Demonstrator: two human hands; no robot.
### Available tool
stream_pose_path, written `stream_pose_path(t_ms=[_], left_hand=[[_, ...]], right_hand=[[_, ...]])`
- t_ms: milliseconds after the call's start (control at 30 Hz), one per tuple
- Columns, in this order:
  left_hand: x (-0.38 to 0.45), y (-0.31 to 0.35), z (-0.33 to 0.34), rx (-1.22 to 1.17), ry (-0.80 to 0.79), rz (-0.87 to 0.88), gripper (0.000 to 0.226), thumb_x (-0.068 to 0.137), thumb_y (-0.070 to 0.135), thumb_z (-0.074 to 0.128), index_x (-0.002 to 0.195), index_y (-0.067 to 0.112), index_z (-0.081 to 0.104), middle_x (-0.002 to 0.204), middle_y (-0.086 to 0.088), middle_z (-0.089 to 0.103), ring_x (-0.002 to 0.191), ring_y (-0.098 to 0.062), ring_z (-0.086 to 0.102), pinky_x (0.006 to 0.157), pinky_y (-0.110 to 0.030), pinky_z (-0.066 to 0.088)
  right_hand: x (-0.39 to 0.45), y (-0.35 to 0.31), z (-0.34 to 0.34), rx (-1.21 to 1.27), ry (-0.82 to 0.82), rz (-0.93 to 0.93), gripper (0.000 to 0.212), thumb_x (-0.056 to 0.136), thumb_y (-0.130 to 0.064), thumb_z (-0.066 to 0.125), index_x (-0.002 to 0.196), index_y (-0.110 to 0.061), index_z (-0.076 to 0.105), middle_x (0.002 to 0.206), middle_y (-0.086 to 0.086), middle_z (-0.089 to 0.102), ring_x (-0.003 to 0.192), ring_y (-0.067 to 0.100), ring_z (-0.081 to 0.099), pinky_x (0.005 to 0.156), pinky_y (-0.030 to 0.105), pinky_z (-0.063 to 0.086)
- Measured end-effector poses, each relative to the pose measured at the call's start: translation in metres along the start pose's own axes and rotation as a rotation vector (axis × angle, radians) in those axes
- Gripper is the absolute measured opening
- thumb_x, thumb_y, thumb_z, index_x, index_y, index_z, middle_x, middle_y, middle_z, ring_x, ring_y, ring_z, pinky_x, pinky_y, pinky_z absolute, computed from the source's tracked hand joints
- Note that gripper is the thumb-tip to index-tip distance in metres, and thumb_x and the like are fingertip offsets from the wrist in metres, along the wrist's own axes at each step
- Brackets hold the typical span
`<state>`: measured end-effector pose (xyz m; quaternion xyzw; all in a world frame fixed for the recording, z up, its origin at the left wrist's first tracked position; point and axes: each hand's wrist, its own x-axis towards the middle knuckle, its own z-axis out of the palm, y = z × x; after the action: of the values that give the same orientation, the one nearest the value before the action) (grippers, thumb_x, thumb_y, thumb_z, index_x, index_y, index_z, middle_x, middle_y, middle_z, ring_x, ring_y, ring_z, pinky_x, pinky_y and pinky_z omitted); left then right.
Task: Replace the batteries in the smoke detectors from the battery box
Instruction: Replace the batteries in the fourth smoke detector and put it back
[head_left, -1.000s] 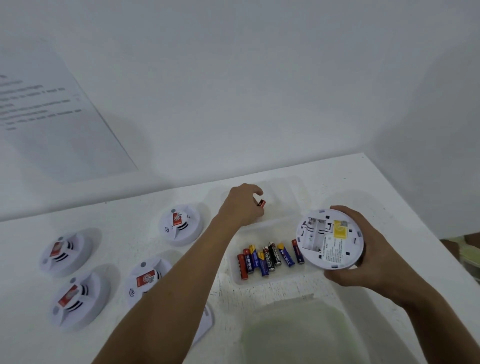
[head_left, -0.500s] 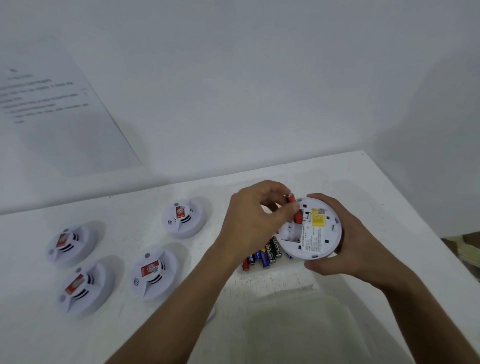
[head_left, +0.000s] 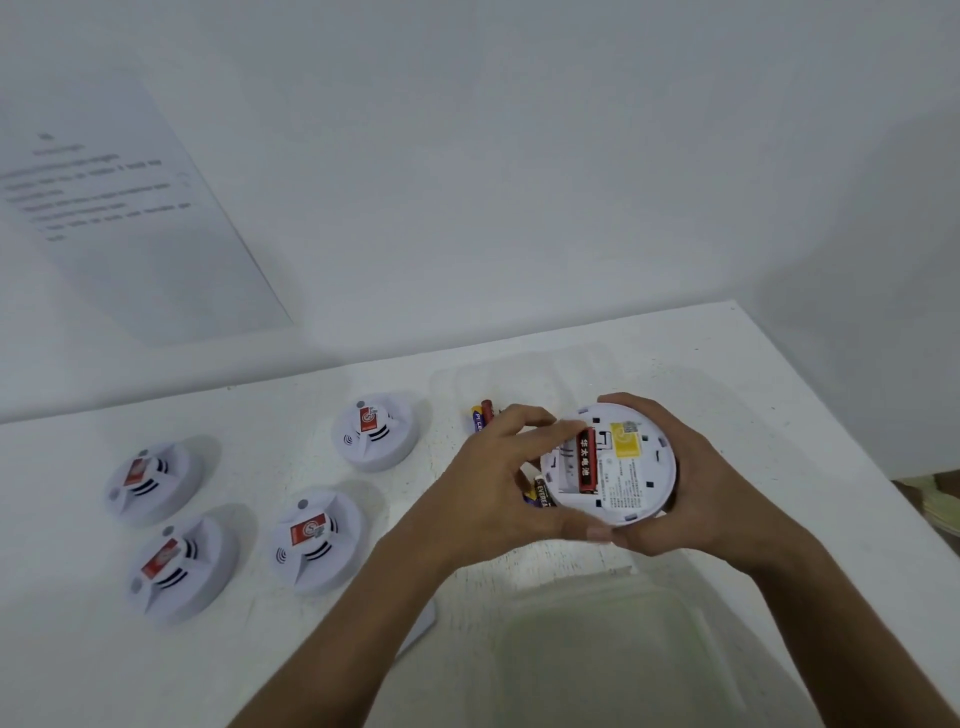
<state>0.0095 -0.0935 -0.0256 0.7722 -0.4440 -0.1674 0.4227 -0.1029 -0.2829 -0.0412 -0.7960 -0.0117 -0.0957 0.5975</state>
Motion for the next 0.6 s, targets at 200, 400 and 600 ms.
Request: stream_pose_path(t_ms=[200, 400, 600], left_hand=[[-0.002, -0.009, -0.003, 0.237, -0.041, 0.101, 0.086, 0.061, 0.066, 0.074, 0.135, 0.023, 0.057, 0.123, 0.009, 0.046, 0.103, -0.007, 0.050, 0.089, -0.027, 0.051], [-0.002, -0.011, -0.007, 0.188, -0.063, 0.083, 0.070, 0.069, 0.064, 0.071, 0.128, 0.028, 0.062, 0.122, 0.011, 0.048, 0.100, -0.007, 0.055, 0.085, -0.026, 0.052], [0.034, -0.035, -0.040, 0.232, 0.321, -0.146, 0.041, 0.085, 0.042, 0.068, 0.124, 0.028, 0.063, 0.115, 0.007, 0.053, 0.096, -0.005, 0.056, 0.087, -0.027, 0.050]], right_hand=[[0.004, 0.005, -0.001, -0.037, -0.061, 0.016, 0.092, 0.052, -0.009, 0.085, 0.134, -0.027, 0.047, 0.123, -0.007, 0.061, 0.118, 0.020, 0.060, 0.091, 0.029, 0.056], [0.006, 0.007, 0.000, -0.051, -0.098, 0.046, 0.093, 0.053, -0.009, 0.086, 0.134, -0.029, 0.046, 0.122, -0.009, 0.061, 0.117, 0.019, 0.060, 0.089, 0.028, 0.056], [0.007, 0.001, -0.001, 0.016, -0.053, 0.065, 0.093, 0.053, -0.002, 0.082, 0.133, -0.031, 0.046, 0.119, -0.015, 0.061, 0.117, 0.010, 0.058, 0.085, 0.026, 0.056]])
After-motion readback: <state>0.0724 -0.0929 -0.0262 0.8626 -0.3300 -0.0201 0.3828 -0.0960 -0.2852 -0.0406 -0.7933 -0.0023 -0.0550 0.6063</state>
